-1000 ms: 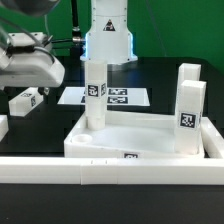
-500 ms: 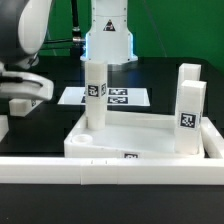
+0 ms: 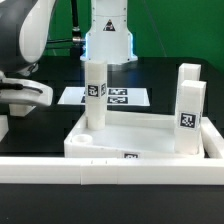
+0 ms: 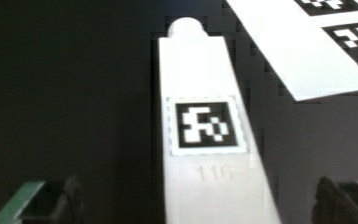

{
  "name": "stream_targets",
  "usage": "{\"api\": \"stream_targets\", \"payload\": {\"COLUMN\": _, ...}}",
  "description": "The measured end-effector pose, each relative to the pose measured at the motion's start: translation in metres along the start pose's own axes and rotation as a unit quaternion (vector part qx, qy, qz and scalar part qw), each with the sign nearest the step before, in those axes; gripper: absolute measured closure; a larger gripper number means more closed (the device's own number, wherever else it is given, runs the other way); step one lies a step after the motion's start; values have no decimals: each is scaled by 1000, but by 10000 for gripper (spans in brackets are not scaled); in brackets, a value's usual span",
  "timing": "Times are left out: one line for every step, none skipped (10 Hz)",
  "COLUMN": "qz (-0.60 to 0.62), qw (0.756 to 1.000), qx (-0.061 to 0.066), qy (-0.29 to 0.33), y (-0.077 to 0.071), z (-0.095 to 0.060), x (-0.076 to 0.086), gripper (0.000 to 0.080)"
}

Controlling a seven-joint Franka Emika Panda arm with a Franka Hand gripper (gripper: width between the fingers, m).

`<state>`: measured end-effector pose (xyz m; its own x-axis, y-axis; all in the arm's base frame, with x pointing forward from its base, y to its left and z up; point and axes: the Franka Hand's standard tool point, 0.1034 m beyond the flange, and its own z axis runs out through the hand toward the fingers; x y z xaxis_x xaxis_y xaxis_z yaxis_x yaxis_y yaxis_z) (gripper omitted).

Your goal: Assemble desk

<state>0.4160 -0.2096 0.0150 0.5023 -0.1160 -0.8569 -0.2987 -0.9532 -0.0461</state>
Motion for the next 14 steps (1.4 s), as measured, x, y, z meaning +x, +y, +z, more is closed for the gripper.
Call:
{"api": "stream_targets", "payload": {"qz": -1, "qw": 1000, "qx": -2, "qy": 3, "y": -1, "z": -1, "x": 1, "gripper": 150}}
{"api": "stream_targets", "payload": {"qz": 2, "qw": 1000, "qx": 2, "qy": -19, "y": -2, "z": 2, "x": -5, "gripper": 150}}
{"api": "stream_targets", "payload": {"qz": 6, "qw": 999, "qx": 3, "qy": -53, "y": 0, "z": 6, "x": -5, "gripper": 150}}
{"api": "stream_targets", "payload": {"qz": 6, "qw": 999, "qx": -5, "qy": -40, "y": 2, "z": 4, "x": 4, "gripper": 150}}
{"api": "stream_targets", "payload": {"qz": 6, "qw": 999, "qx": -5, "qy": -37, "y": 1, "z": 4, "x": 3, "gripper": 150}}
{"api": "stream_targets", "payload": {"qz": 6, "qw": 999, "qx": -5, "qy": -37, "y": 2, "z": 5, "x": 4, "gripper": 150}}
{"api": "stream_targets", "payload": {"qz": 6, "qw": 999, "qx": -5, "qy": -37, "y": 3, "z": 5, "x": 4, "gripper": 150}}
{"api": "stream_targets", "payload": {"qz": 6, "qw": 999, "qx": -5, "qy": -35, "y": 3, "z": 5, "x": 5, "gripper": 299}}
{"api": "stream_targets", "payload": {"qz": 7, "qw": 999, "qx": -5, "qy": -34, "y": 4, "z": 5, "x": 5, "gripper": 299}}
{"api": "stream_targets", "payload": {"qz": 7, "qw": 999, "qx": -5, "qy": -34, "y": 4, "z": 5, "x": 5, "gripper": 436}}
{"api": "stream_targets", "payload": {"qz": 7, "qw": 999, "qx": -5, "qy": -33, "y": 4, "z": 5, "x": 6, "gripper": 512}}
{"api": "stream_targets", "payload": {"qz": 7, "qw": 999, "qx": -5, "qy": -33, "y": 4, "z": 5, "x": 6, "gripper": 512}}
{"api": "stream_targets", "payload": {"qz": 6, "qw": 999, "qx": -6, "qy": -32, "y": 4, "z": 4, "x": 6, "gripper": 512}}
{"api": "stream_targets", "payload": {"qz": 5, "qw": 1000, "qx": -7, "qy": -29, "y": 2, "z": 2, "x": 6, "gripper": 512}}
